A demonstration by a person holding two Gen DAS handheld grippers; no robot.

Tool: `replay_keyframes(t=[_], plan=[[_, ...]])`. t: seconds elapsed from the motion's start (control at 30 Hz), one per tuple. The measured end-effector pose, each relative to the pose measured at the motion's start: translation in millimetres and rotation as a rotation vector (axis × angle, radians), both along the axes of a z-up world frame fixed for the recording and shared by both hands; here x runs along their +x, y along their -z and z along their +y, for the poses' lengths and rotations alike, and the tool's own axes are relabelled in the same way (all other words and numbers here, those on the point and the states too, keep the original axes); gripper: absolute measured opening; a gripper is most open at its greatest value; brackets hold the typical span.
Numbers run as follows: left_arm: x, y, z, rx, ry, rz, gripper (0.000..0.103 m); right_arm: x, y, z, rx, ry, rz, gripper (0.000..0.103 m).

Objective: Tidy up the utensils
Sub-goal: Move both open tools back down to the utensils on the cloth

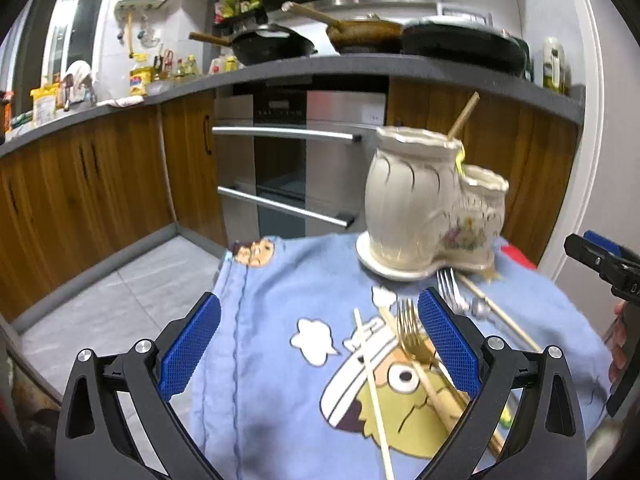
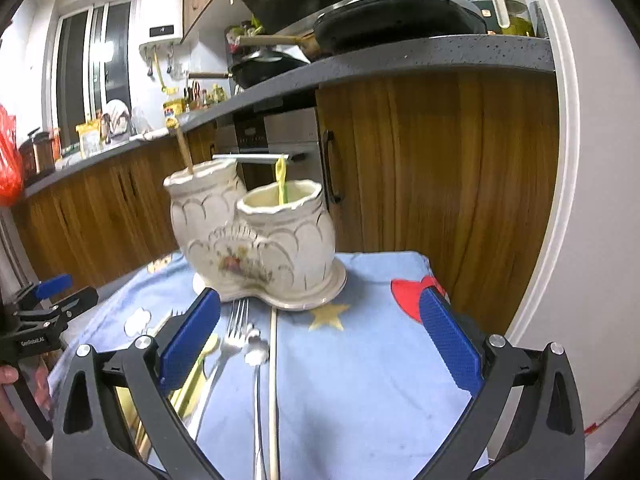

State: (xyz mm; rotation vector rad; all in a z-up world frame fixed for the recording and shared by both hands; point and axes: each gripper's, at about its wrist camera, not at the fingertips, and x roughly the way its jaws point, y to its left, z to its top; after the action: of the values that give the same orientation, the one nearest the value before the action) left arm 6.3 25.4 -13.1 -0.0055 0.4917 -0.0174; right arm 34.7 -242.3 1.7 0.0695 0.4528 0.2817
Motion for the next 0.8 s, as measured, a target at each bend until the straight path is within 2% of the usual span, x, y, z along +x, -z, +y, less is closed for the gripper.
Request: replay_keyframes(t=[0.13,0.27,0.6,0.73,0.8], plan=[[-1,2,-3,0.038,-0.014,0.024,0.098,-6,9,8,-0.029,-0.029,0.032,0.098],[3,6,1,0.016,-0.013,0.085,0.098,-9,14,16,-0.056,-0.056,0.058,0.098],[7,22,-17,0.099,0.037,0.179,0.098,-3,30,24,-0.125,-0.061,0.138,0.098],[10,27,-20,0.097,0.065,0.225,0.094,-2,38,32,-0.186,-0.098,0.166,0.098],[11,29,-23,0.090,0.093,0.248,0.086,-4,40,38,-0.214,-0.119,0.168,0.094]])
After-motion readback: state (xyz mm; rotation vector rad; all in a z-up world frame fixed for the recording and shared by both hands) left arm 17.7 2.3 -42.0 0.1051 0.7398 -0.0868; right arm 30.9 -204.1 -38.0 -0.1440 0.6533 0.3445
